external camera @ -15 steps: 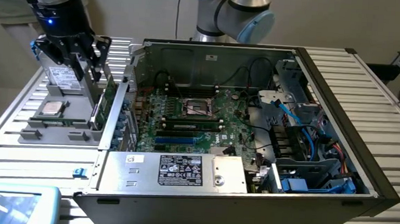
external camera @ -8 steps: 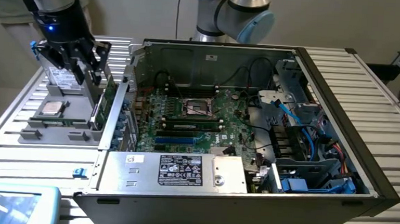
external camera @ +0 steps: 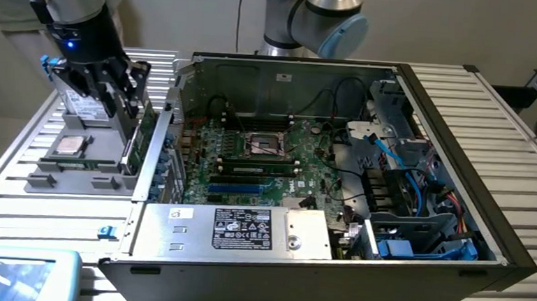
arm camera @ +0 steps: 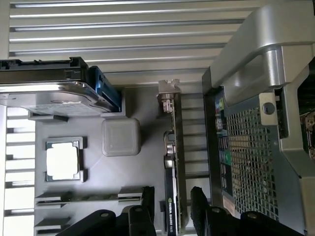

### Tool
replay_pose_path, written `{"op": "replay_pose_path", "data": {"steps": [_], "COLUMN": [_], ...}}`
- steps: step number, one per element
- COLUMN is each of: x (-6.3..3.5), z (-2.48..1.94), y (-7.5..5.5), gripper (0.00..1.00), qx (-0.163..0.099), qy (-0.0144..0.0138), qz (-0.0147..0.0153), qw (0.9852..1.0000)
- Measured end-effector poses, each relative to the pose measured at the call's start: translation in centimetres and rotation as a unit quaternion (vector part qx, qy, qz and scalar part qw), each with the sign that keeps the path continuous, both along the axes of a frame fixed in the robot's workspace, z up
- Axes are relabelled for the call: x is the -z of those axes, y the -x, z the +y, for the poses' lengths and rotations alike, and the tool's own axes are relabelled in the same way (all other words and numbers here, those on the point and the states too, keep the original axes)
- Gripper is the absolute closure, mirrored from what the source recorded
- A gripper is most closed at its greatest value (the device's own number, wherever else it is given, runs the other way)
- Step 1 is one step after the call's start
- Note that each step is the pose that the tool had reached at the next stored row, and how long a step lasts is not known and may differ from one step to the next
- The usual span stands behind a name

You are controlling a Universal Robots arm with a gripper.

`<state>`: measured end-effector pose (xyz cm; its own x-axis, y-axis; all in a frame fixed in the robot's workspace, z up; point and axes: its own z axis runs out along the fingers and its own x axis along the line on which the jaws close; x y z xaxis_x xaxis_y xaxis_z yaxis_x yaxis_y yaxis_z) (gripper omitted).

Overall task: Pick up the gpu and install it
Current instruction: 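Pick up the gpu and move the gpu toward the slot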

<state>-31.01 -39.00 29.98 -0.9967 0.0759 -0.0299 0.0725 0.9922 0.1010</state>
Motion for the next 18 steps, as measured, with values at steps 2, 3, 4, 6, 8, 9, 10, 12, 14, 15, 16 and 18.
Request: {"op": "replay_pose_path", "data": {"steps": [2,3,4,6,8,9,10,12,14,15,16,18], "x": [0.31,0.46,0.64,0.97,1.28,1.43,1.61,1.98,2.34,2.52,2.71,3.03], "z": [0.00,0.00,0.00,-0.02,-0.04,-0.03,-0.04,-0.07,-0.07,-0.08,-0.08,-0.08], "y": [0.1,0.1,0.1,0.2,0.3,0.3,0.3,0.3,0.4,0.4,0.4,0.4], "gripper": [0.56,0.56,0.56,0.56,0.56,0.56,0.56,0.56,0.56,0.56,0.56,0.56], "qx": [0.002,0.002,0.003,0.003,0.003,0.003,0.003,0.003,0.003,0.002,0.002,0.001], "qy": [0.0000,0.0000,0.0000,-0.0001,-0.0002,-0.0002,-0.0002,-0.0003,-0.0003,-0.0003,-0.0003,-0.0003], "qz": [-0.0013,-0.0021,-0.0028,-0.0046,-0.0070,-0.0082,-0.0088,-0.0095,-0.0098,-0.0099,-0.0101,-0.0111], "qw": [1.0000,1.0000,1.0000,1.0000,1.0000,1.0000,1.0000,1.0000,0.9999,0.9999,0.9999,0.9999]}}
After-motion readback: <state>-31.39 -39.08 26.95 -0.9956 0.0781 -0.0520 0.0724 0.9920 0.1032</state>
